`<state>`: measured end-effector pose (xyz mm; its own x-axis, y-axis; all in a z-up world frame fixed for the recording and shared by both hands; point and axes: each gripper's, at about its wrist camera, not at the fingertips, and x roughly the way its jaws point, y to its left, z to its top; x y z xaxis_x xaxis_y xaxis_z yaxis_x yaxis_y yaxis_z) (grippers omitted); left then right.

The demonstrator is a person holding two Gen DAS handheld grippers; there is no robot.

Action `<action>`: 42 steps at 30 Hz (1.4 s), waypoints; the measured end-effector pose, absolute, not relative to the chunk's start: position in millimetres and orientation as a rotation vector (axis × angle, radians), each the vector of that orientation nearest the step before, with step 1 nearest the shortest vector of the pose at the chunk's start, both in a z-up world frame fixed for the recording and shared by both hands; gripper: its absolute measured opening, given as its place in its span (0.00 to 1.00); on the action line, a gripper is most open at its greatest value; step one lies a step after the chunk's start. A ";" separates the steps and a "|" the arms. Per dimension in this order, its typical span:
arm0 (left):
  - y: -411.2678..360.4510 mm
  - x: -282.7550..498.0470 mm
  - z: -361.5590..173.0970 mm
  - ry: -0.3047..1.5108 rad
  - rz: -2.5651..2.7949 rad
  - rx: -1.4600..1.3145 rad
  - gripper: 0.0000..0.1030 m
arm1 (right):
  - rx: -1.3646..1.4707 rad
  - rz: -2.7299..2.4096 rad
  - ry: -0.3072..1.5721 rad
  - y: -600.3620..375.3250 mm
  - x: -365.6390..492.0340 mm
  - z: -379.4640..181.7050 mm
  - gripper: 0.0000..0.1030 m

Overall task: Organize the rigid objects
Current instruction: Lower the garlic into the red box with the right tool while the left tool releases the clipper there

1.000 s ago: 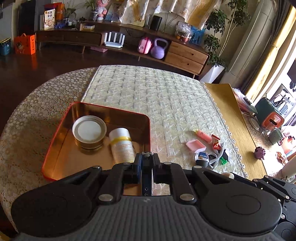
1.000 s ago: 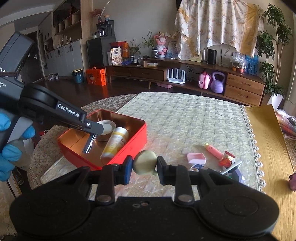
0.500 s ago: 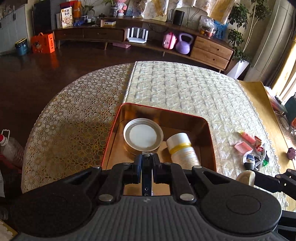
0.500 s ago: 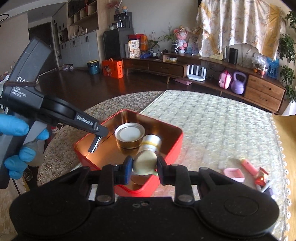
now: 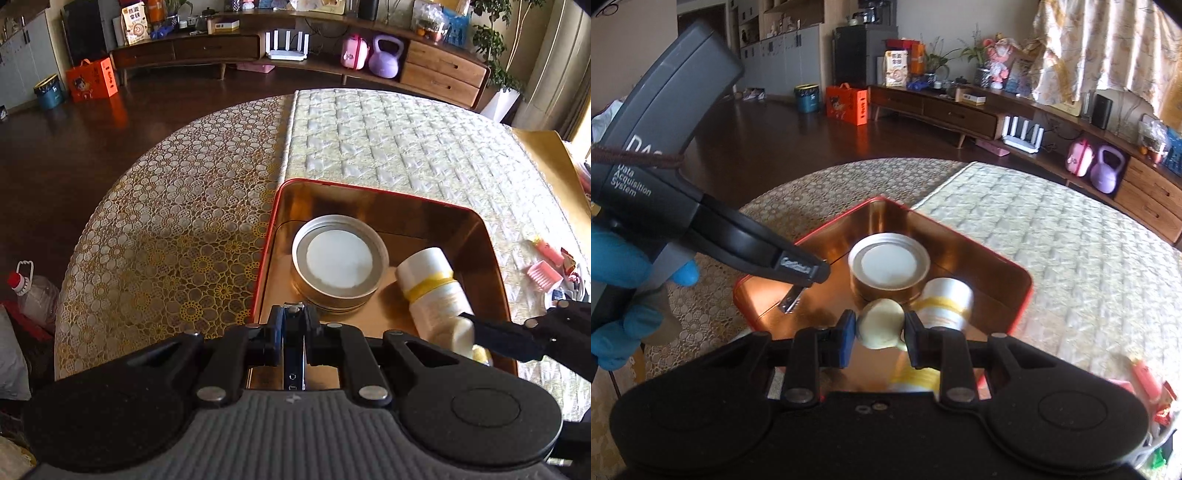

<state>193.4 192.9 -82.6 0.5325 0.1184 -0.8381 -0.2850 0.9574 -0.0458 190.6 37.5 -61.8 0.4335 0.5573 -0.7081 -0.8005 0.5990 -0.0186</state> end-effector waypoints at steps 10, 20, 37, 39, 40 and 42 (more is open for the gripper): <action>192.1 209.0 -93.3 1.021 0.209 -0.165 0.11 | -0.405 0.897 0.806 57.4 200.4 -80.6 0.27; 182.2 220.8 -99.2 1.057 0.165 -0.128 0.11 | -0.387 0.892 0.855 59.4 201.0 -87.9 0.27; 185.5 218.8 -96.4 1.092 0.181 -0.192 0.11 | -0.282 0.889 0.859 28.4 185.3 -72.2 0.35; 184.6 215.1 -93.1 1.086 0.184 -0.184 0.11 | -0.265 0.885 0.855 24.8 183.7 -69.3 0.35; 184.2 212.8 -91.2 1.082 0.185 -0.184 0.11 | -0.253 0.886 0.854 22.4 182.9 -67.2 0.35; 182.9 208.7 -87.0 1.071 0.187 -0.181 0.12 | -0.231 0.889 0.847 17.1 180.9 -62.3 0.36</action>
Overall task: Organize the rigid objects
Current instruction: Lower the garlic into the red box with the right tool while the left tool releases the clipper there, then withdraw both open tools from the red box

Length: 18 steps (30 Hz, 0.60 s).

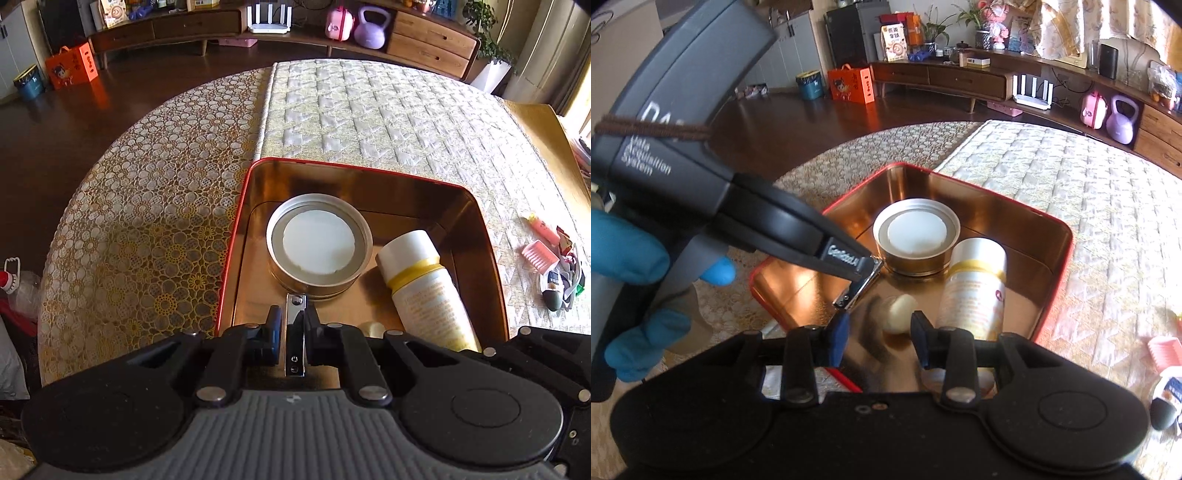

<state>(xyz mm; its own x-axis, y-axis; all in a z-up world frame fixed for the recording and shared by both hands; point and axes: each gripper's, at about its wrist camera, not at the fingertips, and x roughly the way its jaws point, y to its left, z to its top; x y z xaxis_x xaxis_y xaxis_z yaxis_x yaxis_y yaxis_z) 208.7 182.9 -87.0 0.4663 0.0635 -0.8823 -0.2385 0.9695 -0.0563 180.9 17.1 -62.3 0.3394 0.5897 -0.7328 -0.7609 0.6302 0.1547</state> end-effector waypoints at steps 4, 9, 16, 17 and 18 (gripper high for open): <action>179.9 199.7 -78.1 1.048 0.191 -0.184 0.12 | -0.197 0.880 0.824 8.4 179.7 -52.4 0.46; 170.9 186.9 -65.4 1.010 0.186 -0.175 0.12 | -0.175 0.875 0.783 -4.5 171.8 -39.8 0.53; 153.8 165.4 -49.4 0.945 0.191 -0.148 0.12 | -0.144 0.851 0.728 -29.9 160.3 -26.5 0.62; 151.0 161.8 -47.3 0.934 0.194 -0.144 0.12 | -0.136 0.846 0.725 -33.9 159.5 -25.2 0.63; 148.3 158.9 -45.6 0.926 0.197 -0.142 0.12 | -0.126 0.839 0.724 -38.6 158.5 -23.2 0.66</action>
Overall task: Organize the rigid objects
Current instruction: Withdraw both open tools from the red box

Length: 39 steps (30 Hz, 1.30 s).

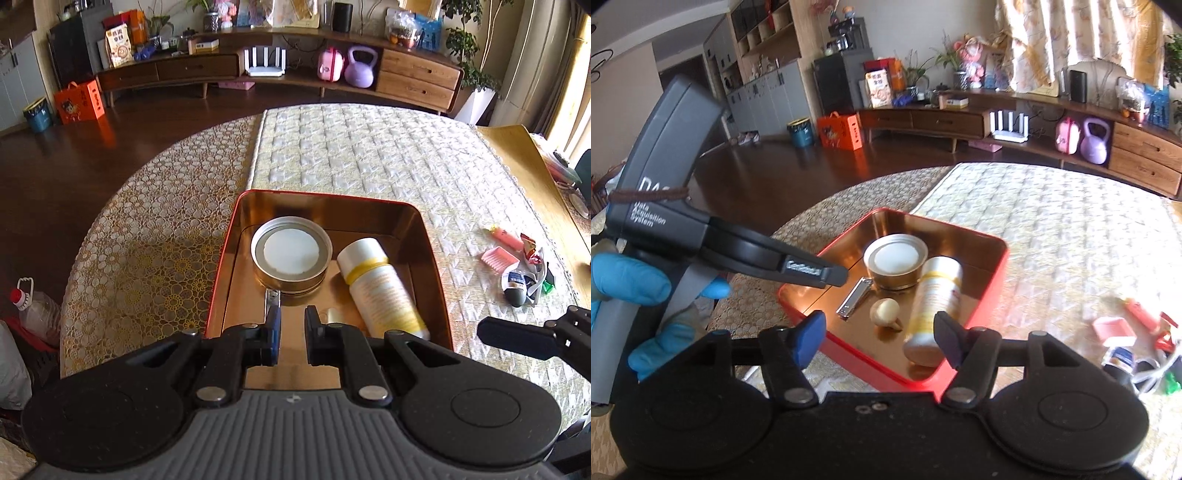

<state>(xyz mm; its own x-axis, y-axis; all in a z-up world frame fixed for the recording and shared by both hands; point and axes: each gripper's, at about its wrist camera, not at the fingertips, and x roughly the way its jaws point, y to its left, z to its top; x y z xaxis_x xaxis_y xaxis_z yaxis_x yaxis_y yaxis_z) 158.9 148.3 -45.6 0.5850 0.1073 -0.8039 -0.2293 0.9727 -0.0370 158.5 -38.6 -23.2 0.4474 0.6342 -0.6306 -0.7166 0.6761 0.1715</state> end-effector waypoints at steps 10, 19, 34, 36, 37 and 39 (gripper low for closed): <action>105.4 137.0 -32.9 0.879 0.106 -0.142 0.12 | -0.075 0.770 0.710 -85.9 143.5 -15.2 0.82; 50.1 130.6 -32.5 0.871 -0.003 -0.134 0.36 | -0.025 0.647 0.662 -145.5 132.6 -14.9 0.88; -4.9 152.4 -33.6 0.831 -0.058 -0.144 0.79 | 0.048 0.415 0.634 -263.0 157.3 -20.4 0.92; -9.9 159.3 -34.9 0.832 -0.064 -0.136 0.79 | 0.052 0.390 0.636 -276.4 163.0 -23.1 0.92; -13.0 163.4 -36.1 0.835 -0.064 -0.130 0.79 | 0.054 0.380 0.640 -281.8 165.6 -24.8 0.92; -17.4 170.7 -38.8 0.839 -0.070 -0.127 0.79 | 0.051 0.362 0.644 -294.9 170.7 -27.2 0.92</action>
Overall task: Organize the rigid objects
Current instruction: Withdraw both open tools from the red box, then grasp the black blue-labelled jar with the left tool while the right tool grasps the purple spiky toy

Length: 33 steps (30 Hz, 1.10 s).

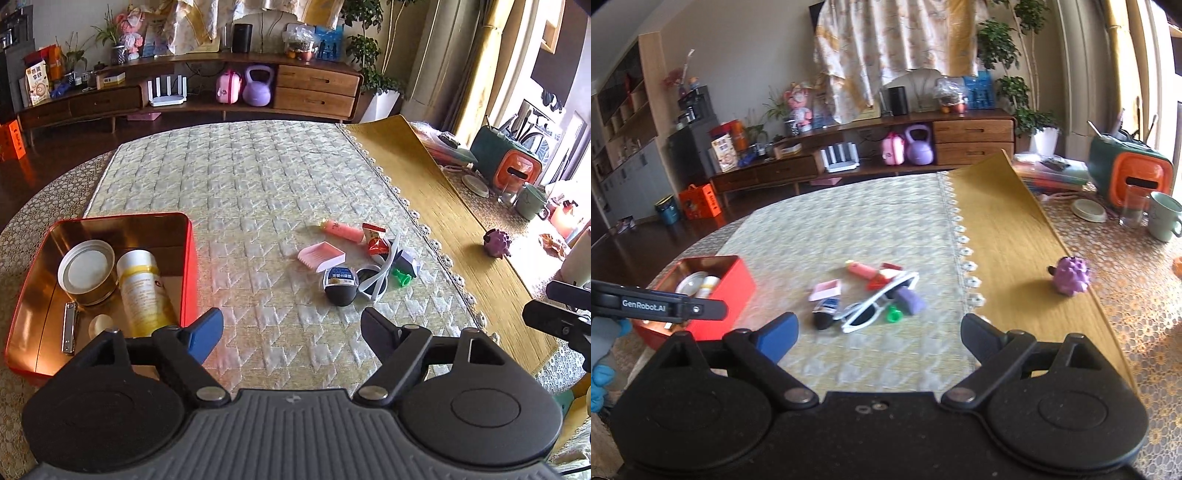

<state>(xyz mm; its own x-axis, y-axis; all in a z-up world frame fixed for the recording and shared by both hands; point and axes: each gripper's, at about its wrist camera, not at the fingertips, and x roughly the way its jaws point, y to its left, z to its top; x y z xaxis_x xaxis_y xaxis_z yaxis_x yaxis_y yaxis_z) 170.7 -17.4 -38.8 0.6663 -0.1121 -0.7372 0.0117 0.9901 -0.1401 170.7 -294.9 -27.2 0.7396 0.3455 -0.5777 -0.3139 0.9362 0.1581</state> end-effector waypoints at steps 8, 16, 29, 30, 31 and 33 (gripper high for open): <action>-37.1 198.9 -58.2 0.859 -0.071 -0.117 0.82 | 0.054 0.275 0.655 -337.2 198.0 -39.3 0.92; -53.4 224.9 -78.7 0.890 -0.086 -0.125 0.82 | 0.059 0.147 0.701 -381.0 252.1 -59.3 0.92; -67.1 256.9 -113.9 0.902 -0.031 -0.072 0.82 | 0.085 0.051 0.750 -409.9 317.1 -83.9 0.92; -67.6 258.2 -115.8 0.903 -0.032 -0.073 0.82 | 0.088 0.050 0.753 -410.6 318.8 -86.1 0.92; -68.1 259.4 -117.6 0.905 -0.033 -0.073 0.82 | 0.093 0.050 0.757 -411.3 320.6 -87.6 0.92; -69.4 261.4 -120.9 0.907 -0.035 -0.073 0.82 | 0.097 0.046 0.763 -412.5 324.2 -90.7 0.92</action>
